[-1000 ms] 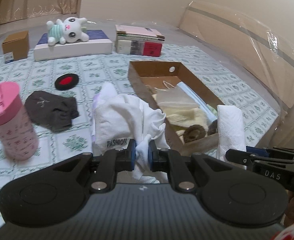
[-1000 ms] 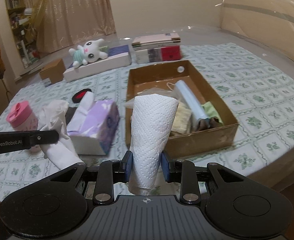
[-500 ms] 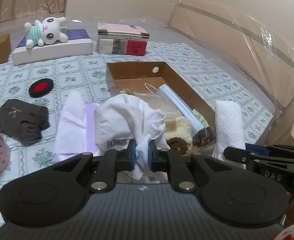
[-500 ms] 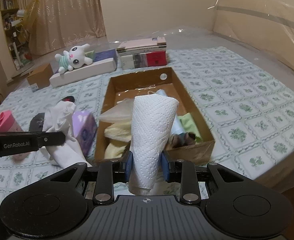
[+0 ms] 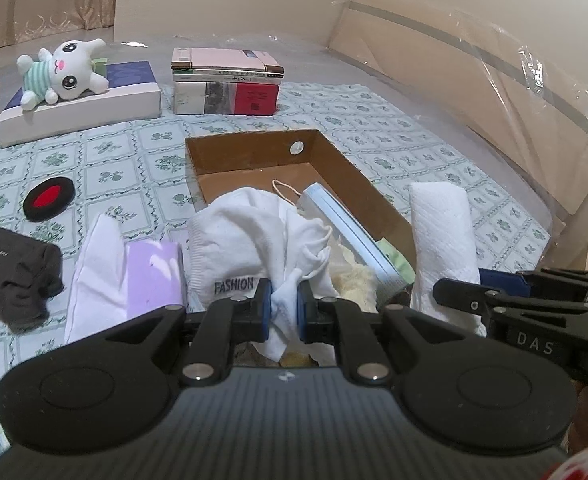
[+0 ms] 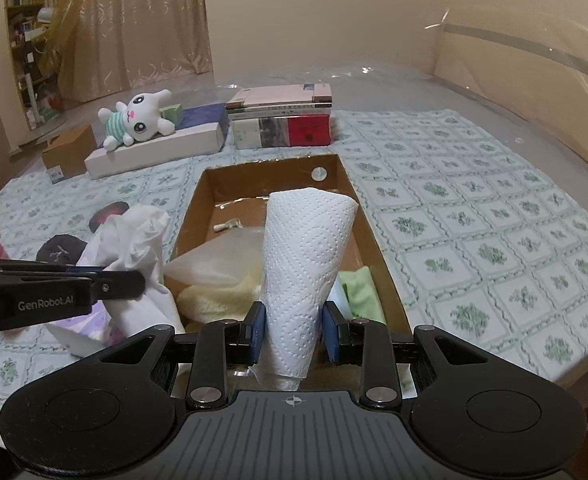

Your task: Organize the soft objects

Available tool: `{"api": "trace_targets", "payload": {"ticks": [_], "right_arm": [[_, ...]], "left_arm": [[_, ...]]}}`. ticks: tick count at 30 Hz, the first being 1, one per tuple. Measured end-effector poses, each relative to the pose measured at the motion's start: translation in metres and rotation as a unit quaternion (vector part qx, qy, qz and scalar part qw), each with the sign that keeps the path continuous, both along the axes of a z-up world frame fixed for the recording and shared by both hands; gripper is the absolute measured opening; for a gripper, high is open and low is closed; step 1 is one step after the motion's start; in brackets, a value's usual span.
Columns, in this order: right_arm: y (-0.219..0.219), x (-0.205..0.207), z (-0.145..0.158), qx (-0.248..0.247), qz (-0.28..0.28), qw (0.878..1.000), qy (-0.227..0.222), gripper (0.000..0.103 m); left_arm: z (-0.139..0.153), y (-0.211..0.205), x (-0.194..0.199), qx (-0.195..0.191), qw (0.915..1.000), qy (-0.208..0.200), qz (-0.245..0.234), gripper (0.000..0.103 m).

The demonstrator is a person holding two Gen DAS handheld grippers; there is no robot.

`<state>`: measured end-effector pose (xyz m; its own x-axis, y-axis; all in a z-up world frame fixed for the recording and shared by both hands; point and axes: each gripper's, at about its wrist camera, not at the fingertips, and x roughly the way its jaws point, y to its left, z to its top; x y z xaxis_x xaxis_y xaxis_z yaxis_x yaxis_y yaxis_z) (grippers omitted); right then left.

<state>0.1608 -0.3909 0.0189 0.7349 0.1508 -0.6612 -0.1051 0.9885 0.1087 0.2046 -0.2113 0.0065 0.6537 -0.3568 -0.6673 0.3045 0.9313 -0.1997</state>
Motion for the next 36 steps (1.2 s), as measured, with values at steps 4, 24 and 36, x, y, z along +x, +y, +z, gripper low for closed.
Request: {"api": "trace_targets", "payload": {"ticks": [4, 24, 36], "right_arm": [[-0.002, 0.017, -0.004, -0.010, 0.008, 1.000, 0.001, 0.031], [-0.005, 0.108, -0.065, -0.044, 0.060, 0.995, 0.071, 0.031], [0.002, 0.137, -0.076, -0.049, 0.077, 0.993, 0.077, 0.031]], "left_arm": [[-0.005, -0.005, 0.019, 0.006, 1.0000, 0.003, -0.002, 0.011], [-0.051, -0.046, 0.114, 0.051, 0.9968, 0.044, -0.043, 0.012], [-0.062, -0.045, 0.135, 0.054, 0.9961, 0.051, -0.047, 0.021]]}}
